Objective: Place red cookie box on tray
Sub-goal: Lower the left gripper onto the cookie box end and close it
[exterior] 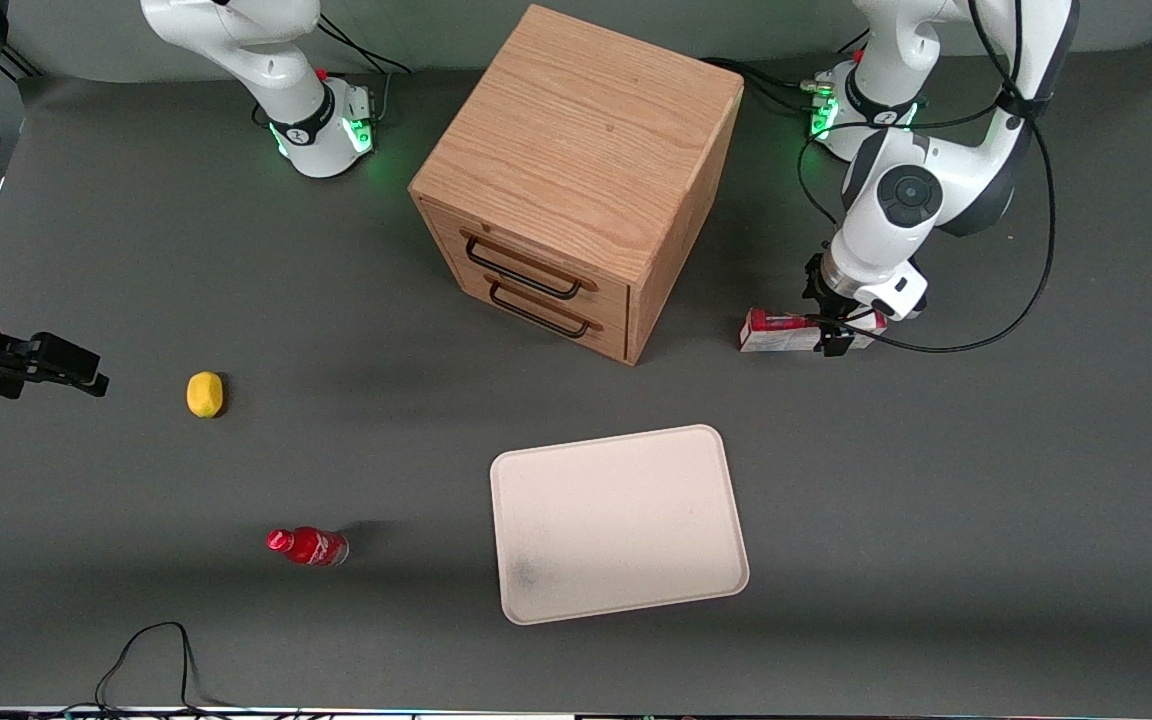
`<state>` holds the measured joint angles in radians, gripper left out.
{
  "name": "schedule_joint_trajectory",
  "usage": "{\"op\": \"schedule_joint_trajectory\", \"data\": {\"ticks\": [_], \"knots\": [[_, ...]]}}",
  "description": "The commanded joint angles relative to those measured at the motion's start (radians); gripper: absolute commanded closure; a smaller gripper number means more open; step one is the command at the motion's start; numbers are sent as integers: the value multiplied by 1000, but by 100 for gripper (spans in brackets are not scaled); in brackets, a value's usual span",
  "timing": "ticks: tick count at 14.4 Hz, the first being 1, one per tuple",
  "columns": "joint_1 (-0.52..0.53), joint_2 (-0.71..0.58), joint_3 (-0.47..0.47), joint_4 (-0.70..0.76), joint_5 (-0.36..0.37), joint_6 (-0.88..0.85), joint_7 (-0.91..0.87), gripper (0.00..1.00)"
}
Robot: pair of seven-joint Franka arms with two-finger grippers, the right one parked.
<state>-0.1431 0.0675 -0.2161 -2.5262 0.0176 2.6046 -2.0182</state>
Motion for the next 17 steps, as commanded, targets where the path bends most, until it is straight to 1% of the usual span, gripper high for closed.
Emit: {"op": "schedule_joint_trajectory", "data": {"ticks": [1,2,3,4,5,6,7,8,9,10,15,17], "knots": [[-15,12,7,-5,33,20,-54,0],[-15,17,7,-5,45,20,-57,0],[-15,18,7,-5,45,20,-59,3],[-15,18,7,-5,45,20,-59,23],[-15,18,7,-5,45,20,-60,50],[-15,18,7,-3,45,20,-59,67],[-15,18,7,-3,45,19,-59,80],[-15,18,6,-3,47,19,-59,85],[-15,18,7,-3,47,17,-59,98],[-15,17,7,-2,47,15,-59,100],[-13,0,7,18,47,-6,-53,100],[-12,-18,9,59,48,-90,-48,100]]}}
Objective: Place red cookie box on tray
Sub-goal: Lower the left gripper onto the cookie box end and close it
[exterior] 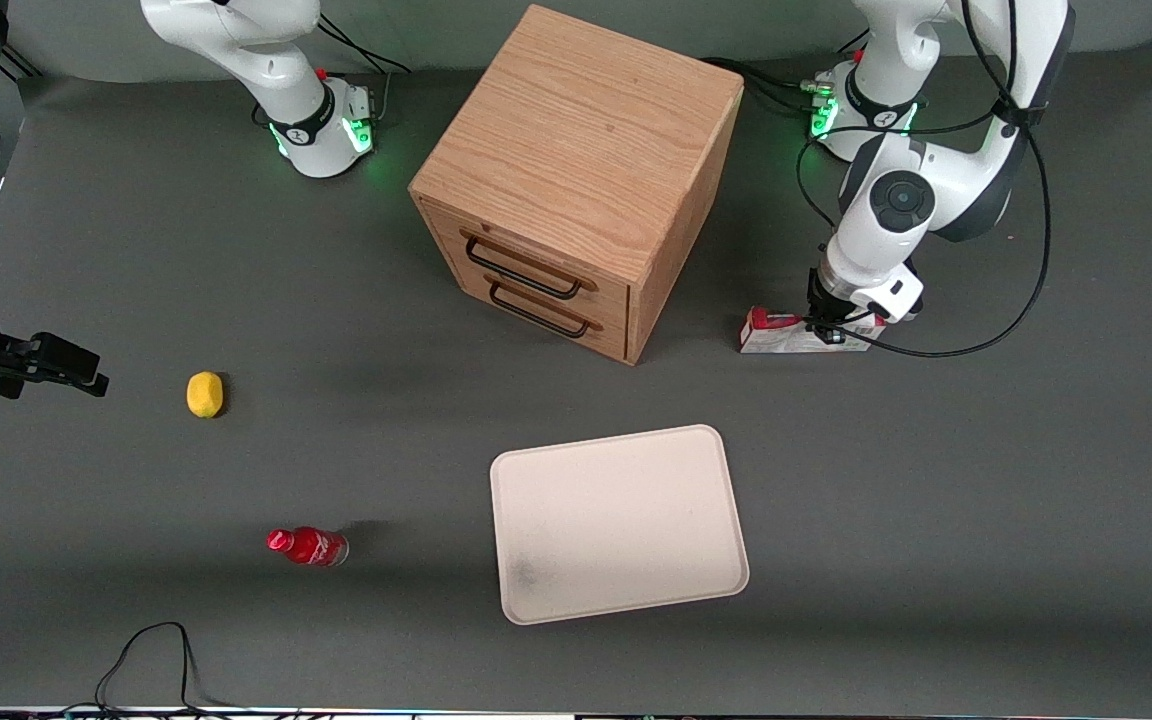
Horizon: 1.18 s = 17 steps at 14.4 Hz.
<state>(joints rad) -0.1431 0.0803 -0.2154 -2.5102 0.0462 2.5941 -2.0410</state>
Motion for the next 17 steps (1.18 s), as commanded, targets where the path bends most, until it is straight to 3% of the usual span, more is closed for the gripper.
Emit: {"op": "schedule_joint_trajectory", "data": {"ticks": [1,5,17], "knots": [[-12,-39,8,75,20,-133,-25,100],[-9,-96,13,207,20,-365,-19,100],[-4,-112,60,850,-32,-1075,136,100]]}}
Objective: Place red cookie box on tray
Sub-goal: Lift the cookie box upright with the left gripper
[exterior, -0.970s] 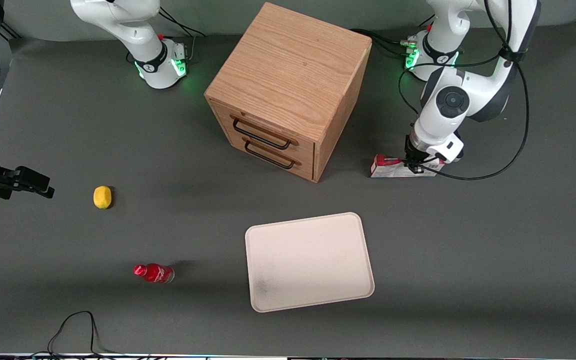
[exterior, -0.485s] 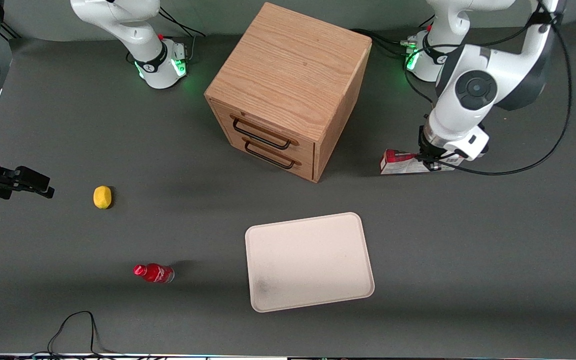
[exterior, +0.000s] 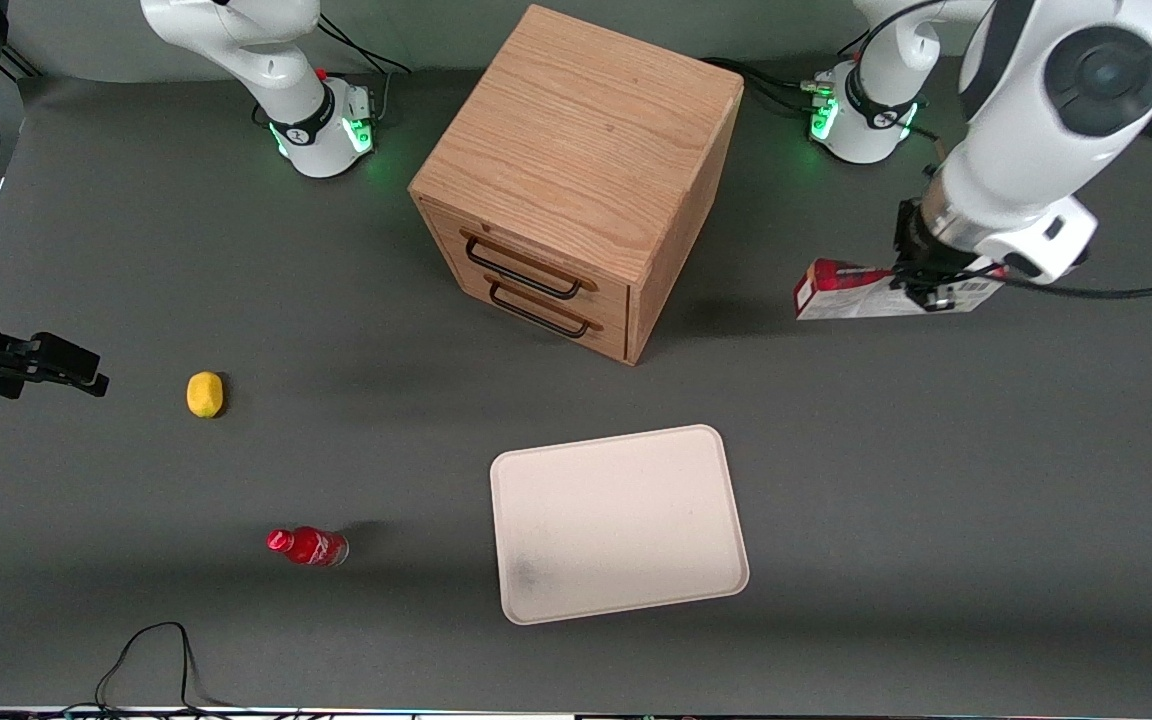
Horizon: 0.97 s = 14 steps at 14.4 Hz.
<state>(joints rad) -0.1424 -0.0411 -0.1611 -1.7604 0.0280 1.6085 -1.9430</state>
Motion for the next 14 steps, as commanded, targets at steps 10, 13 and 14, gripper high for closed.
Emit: {"op": "schedule_joint_trajectory", "data": {"ticks": [10,13,14], "knots": [[-20,93,6,254,-19,-85,510,100],[-23,153,2,331,-17,-64,730,100],[-28,162,0,341,-17,-62,816,100]]}}
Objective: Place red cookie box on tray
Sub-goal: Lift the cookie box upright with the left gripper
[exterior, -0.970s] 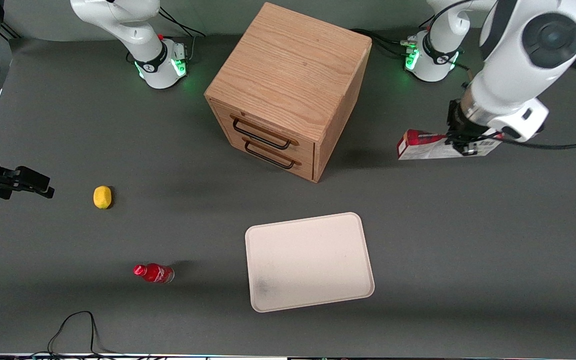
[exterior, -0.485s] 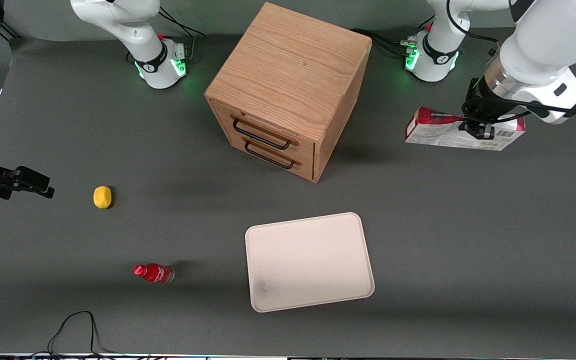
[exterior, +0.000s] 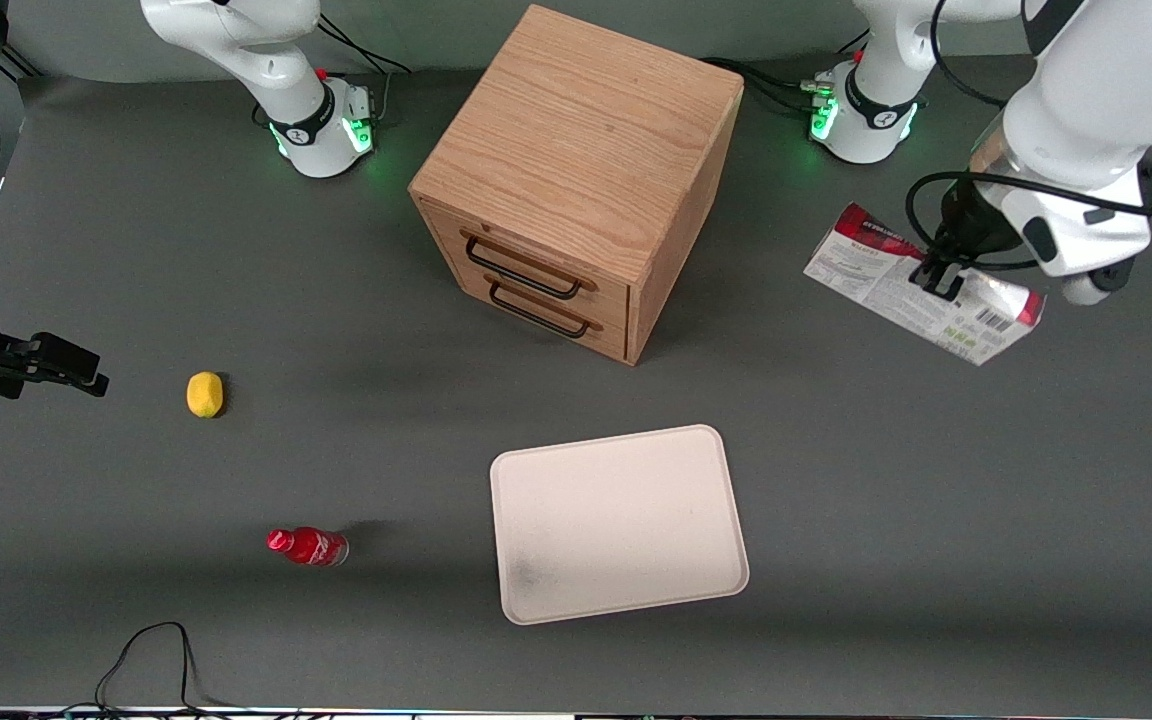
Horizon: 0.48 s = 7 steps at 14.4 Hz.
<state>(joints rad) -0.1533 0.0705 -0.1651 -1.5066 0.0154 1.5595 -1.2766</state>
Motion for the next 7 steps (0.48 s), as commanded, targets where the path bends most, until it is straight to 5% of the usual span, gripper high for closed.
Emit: {"op": "schedule_joint_trajectory", "data": {"ticks": [1,7], "knots": [[-25,72,4,106,-5,-10,227,100],[-97,306,4,356,6,-9,359,100]]}}
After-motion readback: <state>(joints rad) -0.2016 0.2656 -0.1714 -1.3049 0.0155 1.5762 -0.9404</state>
